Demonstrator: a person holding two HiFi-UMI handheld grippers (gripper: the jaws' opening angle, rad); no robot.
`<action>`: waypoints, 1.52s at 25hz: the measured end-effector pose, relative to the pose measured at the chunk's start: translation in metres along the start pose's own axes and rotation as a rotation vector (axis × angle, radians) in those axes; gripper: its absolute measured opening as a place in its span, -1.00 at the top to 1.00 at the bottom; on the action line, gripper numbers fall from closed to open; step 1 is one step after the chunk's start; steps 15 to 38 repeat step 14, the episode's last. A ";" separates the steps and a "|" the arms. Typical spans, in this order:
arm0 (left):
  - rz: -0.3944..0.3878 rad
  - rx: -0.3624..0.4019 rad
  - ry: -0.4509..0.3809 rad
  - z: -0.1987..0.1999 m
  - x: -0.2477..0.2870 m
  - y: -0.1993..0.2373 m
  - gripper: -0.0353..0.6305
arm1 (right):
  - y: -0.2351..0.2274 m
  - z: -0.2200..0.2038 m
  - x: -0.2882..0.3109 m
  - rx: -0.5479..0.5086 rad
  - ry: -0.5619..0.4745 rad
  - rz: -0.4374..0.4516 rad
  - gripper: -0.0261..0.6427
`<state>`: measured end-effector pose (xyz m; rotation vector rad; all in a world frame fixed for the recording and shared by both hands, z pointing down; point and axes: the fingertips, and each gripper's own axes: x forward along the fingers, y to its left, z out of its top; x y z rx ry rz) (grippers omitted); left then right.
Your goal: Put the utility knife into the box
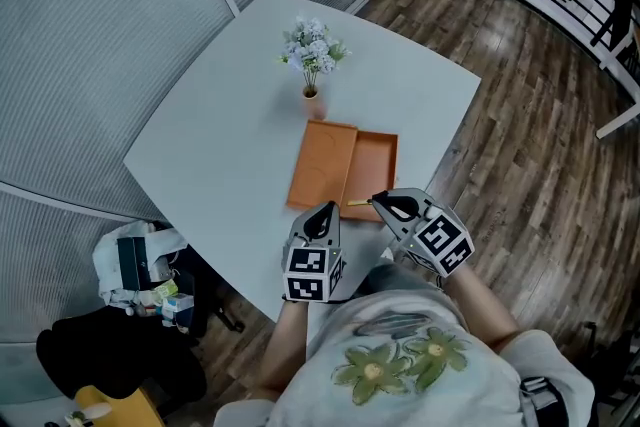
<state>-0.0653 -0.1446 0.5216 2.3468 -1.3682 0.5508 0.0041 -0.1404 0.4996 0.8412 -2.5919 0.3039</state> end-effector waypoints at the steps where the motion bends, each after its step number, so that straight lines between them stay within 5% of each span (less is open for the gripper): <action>1: 0.001 -0.001 0.000 0.000 0.000 0.001 0.89 | 0.000 0.000 0.000 0.002 -0.002 0.001 0.92; 38: 0.008 -0.011 -0.003 0.001 0.000 0.001 0.89 | 0.000 0.006 -0.001 0.013 -0.032 0.017 0.92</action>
